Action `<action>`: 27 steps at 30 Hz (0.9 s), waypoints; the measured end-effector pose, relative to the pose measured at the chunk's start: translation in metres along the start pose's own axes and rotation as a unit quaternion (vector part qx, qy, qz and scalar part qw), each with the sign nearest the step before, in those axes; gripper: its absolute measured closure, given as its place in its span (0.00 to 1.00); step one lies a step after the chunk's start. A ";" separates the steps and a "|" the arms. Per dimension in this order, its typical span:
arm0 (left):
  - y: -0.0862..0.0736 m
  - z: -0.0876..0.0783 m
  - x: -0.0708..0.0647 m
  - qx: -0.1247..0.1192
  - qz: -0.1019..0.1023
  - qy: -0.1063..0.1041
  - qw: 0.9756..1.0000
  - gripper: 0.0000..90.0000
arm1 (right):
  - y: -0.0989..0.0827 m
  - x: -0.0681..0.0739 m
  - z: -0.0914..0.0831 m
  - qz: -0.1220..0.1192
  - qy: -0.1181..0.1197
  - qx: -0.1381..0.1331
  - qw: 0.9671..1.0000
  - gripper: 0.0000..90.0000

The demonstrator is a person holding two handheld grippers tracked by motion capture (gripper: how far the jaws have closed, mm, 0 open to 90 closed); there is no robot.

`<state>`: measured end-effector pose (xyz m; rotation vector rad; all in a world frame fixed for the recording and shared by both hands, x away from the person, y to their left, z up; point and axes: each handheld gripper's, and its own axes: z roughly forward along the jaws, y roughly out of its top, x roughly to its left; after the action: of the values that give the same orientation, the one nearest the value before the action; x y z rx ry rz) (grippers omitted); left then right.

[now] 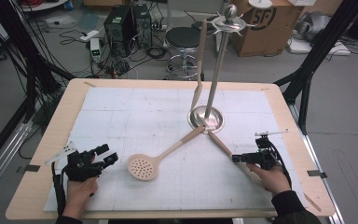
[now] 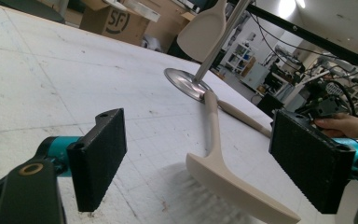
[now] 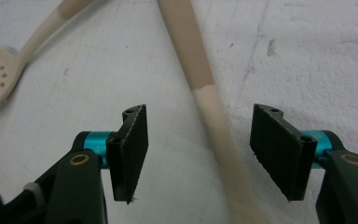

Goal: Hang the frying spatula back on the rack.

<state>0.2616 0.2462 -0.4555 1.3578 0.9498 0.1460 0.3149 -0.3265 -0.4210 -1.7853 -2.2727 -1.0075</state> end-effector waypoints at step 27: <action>0.000 0.001 0.000 0.003 0.003 0.002 1.000 0.22 | 0.006 0.035 0.022 -0.124 -0.115 0.112 0.979 0.66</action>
<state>0.2623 0.2454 -0.4558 1.3672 0.9495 0.1500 0.3161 -0.2850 -0.4198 -1.6305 -2.6748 -0.5632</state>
